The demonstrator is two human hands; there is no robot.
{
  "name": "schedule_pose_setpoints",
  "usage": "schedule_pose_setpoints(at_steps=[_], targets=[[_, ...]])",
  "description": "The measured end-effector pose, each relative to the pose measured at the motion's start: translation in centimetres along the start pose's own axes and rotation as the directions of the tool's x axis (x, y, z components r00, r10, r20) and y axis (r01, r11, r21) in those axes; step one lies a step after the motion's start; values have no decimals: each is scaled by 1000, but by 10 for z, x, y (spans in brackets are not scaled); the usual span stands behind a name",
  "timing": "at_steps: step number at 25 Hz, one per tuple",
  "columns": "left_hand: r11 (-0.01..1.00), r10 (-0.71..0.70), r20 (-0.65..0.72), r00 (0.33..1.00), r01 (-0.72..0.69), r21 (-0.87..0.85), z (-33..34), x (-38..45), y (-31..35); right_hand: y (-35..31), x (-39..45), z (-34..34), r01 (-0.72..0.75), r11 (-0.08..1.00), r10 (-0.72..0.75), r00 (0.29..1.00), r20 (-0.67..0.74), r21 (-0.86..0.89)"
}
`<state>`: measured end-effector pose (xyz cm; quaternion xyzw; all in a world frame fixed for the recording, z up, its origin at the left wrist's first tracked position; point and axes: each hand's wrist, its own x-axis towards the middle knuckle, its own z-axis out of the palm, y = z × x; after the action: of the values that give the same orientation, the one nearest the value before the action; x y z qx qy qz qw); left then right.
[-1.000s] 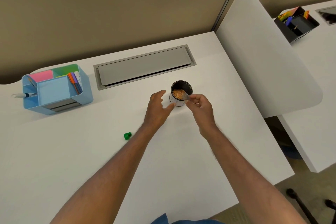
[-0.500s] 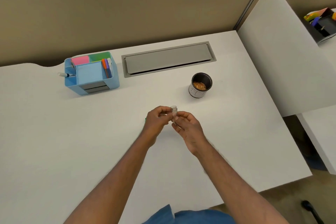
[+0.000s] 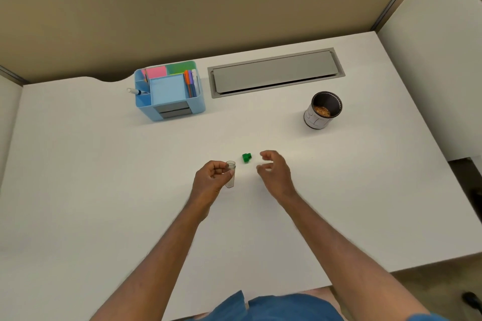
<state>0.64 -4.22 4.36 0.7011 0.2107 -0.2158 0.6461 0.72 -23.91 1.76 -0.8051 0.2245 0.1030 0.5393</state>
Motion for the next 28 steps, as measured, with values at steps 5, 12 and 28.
schedule_pose_setpoints(at_steps=[5, 12, 28], targets=[[996, 27, -5, 1000, -26, 89, -39, -3, -12, 6, 20, 24, 253, 907, -214, 965, 149, -337], [990, 33, 35, 999, -38, 138, -64, 3, -11, 4, 23, 39, 265, 831, -220, 964, 149, -489], [950, 189, 66, 980, -199, 242, -83, 1, 0, -68, -32, 64, -124, 950, 25, 945, 325, 288]])
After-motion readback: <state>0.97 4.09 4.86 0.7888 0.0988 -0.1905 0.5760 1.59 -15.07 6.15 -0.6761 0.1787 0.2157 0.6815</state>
